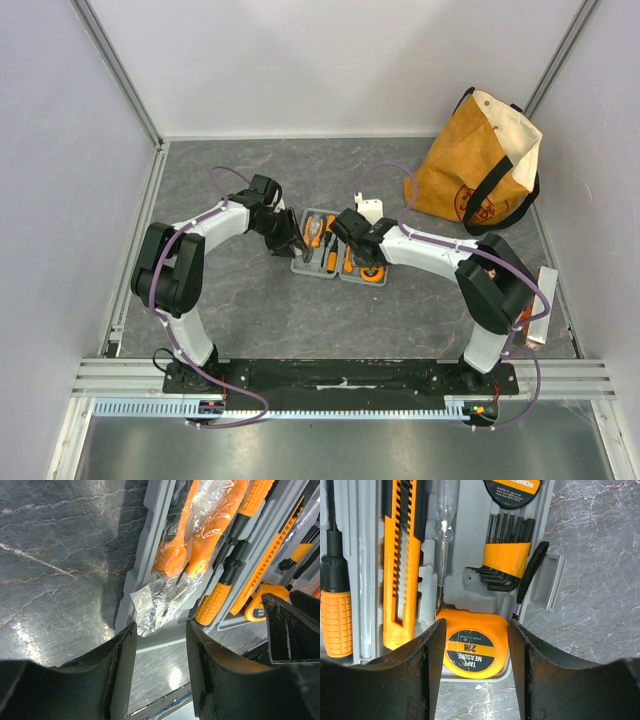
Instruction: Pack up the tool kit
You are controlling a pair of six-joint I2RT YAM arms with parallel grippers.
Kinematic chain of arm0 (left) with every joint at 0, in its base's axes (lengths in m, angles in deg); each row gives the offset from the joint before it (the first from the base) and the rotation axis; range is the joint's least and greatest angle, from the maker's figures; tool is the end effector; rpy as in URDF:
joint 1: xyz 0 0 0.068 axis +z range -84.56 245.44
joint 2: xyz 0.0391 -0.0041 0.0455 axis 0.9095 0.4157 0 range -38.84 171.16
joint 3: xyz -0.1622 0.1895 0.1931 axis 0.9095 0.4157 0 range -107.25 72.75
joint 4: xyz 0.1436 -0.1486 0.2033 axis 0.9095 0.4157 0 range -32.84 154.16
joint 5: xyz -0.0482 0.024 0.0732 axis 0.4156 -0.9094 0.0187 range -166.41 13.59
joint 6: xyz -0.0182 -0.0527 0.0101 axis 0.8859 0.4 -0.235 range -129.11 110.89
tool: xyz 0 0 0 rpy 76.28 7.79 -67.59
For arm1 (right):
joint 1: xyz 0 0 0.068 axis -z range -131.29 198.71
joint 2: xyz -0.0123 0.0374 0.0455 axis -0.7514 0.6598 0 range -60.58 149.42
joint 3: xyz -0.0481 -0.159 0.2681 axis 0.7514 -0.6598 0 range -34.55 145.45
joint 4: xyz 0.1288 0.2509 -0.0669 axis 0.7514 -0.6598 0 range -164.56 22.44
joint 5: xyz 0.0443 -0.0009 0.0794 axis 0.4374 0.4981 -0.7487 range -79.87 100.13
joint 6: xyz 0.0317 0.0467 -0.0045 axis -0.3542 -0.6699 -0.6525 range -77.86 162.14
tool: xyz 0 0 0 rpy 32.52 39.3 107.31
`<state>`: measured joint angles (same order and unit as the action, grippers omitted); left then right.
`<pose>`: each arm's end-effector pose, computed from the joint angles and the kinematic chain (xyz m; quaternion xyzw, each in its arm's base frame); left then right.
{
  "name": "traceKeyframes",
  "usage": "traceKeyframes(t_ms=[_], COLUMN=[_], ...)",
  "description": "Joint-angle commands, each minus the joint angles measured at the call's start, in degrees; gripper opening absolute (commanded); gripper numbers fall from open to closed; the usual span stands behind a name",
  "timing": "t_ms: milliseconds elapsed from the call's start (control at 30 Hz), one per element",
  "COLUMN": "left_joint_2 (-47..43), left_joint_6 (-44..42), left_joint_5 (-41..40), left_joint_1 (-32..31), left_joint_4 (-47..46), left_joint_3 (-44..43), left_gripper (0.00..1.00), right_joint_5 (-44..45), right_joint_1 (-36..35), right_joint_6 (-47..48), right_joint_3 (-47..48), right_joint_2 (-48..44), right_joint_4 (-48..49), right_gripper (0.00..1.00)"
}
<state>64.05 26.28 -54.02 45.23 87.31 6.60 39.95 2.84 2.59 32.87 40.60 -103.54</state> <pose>0.3593 -0.1482 0.1954 -0.0885 0.9578 -0.2599 0.0851 0.2781 0.2585 0.2107 -0.0073 0.9523 -0.0710 0.2967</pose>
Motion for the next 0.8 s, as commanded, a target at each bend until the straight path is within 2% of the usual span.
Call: traceKeyframes(t_ms=[0,400,767], left_joint_2=[1.7,2.4,2.4], left_joint_6=[1.3,1.3,1.3], left_joint_5=[-2.6,-2.3,-2.0], left_joint_1=[0.4,0.4,0.4], left_joint_4=[1.2,1.4,1.4], left_joint_3=[0.2,-0.6,-0.7], left_gripper=[0.5,0.49,0.48], right_joint_5=[-2.6,-3.7,-4.9], right_joint_1=[0.0,0.0,-0.5], right_joint_6=[0.1,-1.8,-2.8], right_joint_3=[-0.4,-4.0,-7.9], right_joint_2=[2.4,-1.4,-6.1], right_joint_4=[-2.3,-1.6,-0.7], right_gripper=[0.58,0.59,0.51])
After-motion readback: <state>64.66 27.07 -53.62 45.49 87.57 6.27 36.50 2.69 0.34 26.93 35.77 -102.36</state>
